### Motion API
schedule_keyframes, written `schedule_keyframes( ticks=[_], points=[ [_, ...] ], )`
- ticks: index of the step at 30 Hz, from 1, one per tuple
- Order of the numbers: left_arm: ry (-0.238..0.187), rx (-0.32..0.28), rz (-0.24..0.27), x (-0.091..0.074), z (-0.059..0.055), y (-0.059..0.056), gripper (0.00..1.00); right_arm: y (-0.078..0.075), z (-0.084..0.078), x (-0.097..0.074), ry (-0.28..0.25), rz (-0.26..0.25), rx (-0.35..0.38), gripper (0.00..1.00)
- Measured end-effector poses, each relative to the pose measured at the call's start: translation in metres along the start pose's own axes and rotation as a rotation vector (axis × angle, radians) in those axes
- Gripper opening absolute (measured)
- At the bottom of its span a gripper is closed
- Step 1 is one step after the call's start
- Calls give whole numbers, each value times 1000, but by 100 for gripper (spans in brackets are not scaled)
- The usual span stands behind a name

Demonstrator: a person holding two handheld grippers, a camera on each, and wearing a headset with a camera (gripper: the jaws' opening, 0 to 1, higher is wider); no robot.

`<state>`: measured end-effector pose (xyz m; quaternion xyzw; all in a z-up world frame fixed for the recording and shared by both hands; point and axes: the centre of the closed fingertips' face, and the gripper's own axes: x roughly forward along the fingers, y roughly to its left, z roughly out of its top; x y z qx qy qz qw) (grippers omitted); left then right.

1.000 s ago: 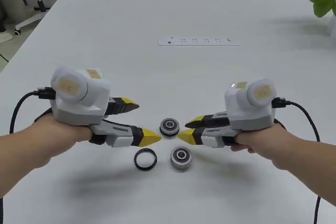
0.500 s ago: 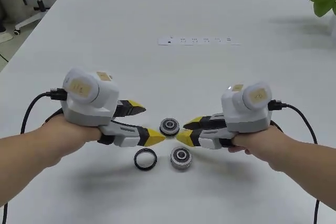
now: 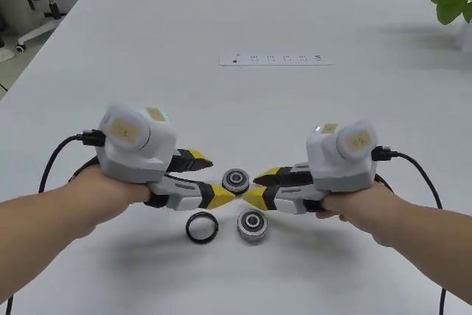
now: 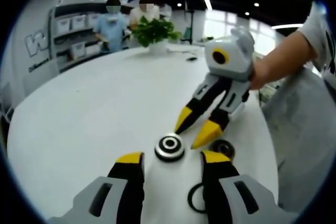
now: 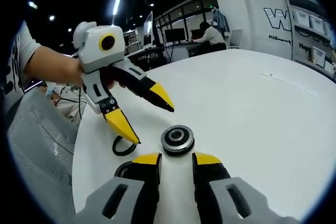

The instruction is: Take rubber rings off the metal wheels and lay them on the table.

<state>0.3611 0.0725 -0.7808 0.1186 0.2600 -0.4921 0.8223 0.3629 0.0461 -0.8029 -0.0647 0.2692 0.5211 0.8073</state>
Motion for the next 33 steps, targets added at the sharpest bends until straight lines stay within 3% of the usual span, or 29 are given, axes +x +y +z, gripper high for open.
schedule_keyframes(
  ticks=[33],
  points=[
    [8, 24, -2, 23, 5, 0, 25, 1, -3, 0, -11, 9, 13, 22]
  ],
)
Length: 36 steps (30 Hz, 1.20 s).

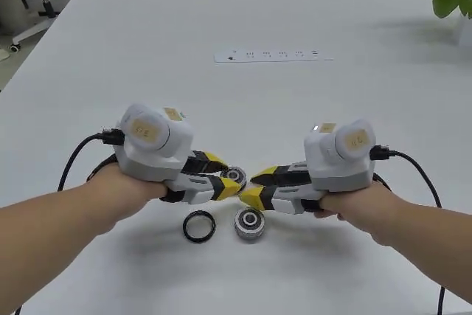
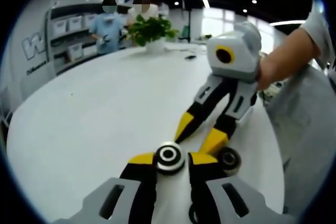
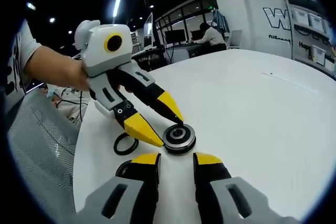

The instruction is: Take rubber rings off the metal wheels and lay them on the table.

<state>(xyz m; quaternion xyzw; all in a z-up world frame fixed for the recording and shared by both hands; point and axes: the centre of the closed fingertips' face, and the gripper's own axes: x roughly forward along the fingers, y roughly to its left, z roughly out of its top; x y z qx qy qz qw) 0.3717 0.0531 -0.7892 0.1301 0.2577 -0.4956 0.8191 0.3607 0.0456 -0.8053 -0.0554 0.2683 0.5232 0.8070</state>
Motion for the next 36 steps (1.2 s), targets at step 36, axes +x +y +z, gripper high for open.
schedule_keyframes(
  ticks=[36],
  points=[
    [-11, -9, 59, 1, -2, 3, 14, -2, 6, 10, -15, -32, -25, 22]
  ],
)
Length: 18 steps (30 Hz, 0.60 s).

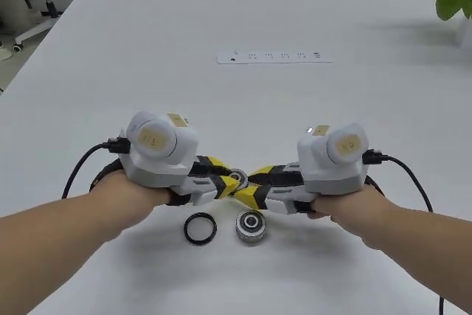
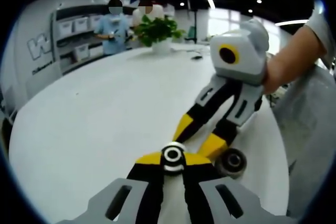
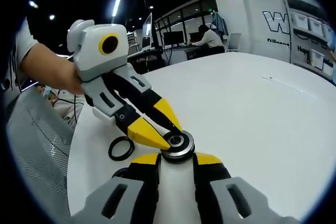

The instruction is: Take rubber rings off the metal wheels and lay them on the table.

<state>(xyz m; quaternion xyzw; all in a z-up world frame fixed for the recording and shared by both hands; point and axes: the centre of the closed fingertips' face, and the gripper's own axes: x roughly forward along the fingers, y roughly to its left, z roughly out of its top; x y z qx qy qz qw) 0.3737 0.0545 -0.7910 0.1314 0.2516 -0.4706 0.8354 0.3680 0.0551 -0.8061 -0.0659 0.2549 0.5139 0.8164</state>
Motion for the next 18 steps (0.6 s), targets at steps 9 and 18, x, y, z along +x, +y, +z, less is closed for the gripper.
schedule_keyframes(
  ticks=[9, 18],
  points=[
    [-3, -6, 4, 0, 1, -2, 13, -2, -3, -3, 6, -5, 6, 15],
    [-5, -12, 6, 1, 1, 0, 13, -3, -3, -4, 2, -5, 18, 14]
  ],
)
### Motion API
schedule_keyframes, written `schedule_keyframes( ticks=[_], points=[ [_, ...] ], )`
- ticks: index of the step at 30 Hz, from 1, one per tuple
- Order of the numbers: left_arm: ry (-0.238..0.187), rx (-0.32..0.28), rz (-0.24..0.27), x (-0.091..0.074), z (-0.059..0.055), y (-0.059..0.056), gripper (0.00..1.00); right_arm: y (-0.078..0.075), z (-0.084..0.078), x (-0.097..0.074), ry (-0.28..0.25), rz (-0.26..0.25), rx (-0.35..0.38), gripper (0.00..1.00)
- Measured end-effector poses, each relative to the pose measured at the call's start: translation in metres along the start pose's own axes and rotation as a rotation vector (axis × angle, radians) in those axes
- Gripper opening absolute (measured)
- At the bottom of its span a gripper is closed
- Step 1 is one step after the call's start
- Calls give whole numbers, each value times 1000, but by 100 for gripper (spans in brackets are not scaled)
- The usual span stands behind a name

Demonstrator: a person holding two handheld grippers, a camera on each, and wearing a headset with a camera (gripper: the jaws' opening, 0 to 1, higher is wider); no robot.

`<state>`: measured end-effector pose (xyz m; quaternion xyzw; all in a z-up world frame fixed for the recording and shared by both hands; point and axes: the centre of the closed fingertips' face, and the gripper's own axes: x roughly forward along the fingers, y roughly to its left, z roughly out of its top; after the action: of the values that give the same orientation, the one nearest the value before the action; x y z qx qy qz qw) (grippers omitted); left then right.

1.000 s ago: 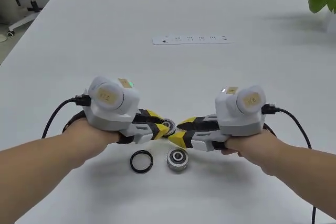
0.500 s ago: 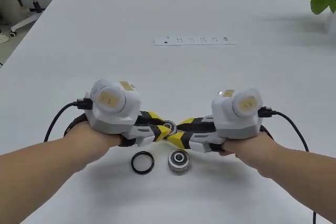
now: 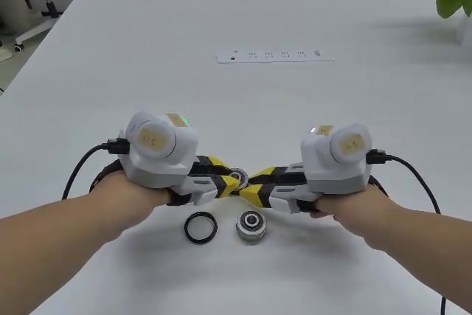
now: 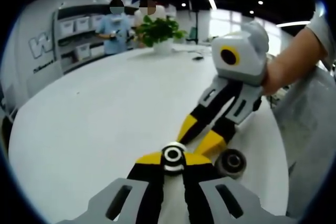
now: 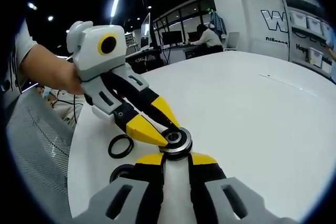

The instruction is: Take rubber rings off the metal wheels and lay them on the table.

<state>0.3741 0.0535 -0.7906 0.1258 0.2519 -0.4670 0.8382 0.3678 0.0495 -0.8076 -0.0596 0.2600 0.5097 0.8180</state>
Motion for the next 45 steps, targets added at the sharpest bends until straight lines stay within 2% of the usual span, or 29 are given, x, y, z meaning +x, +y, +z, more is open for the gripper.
schedule_keyframes(
  ticks=[5, 7, 12, 15, 18, 21, 25, 35, 39, 45],
  points=[
    [-4, -4, 5, 1, 0, 1, 13, -1, -2, -2, 6, 1, 9, 10],
    [-5, -9, 10, 1, 0, 2, 13, -1, -4, -2, 15, 0, 19, 3],
    [-4, -13, 13, 1, 0, 2, 13, -1, -3, -2, 10, -3, 18, 2],
    [-2, -12, 16, 1, 0, 2, 13, -1, -4, -1, 10, -3, 42, 0],
    [1, -5, 16, 0, 0, 0, 13, -4, -4, -2, 4, -4, 81, 0],
    [5, 3, 14, 0, 0, -1, 12, -5, -2, -4, -25, 2, 171, 0],
    [10, 12, 17, 0, -1, -1, 12, -9, 0, -7, -48, 3, 229, 0],
    [24, 23, 20, -1, -2, 1, 12, -8, 3, -9, -66, 2, 268, 0],
    [29, 27, 19, -1, -2, 1, 12, -8, 10, -12, -102, 9, 311, 0],
    [33, 27, 23, -1, -3, 0, 12, -6, 10, -11, -94, 9, 292, 0]
  ],
)
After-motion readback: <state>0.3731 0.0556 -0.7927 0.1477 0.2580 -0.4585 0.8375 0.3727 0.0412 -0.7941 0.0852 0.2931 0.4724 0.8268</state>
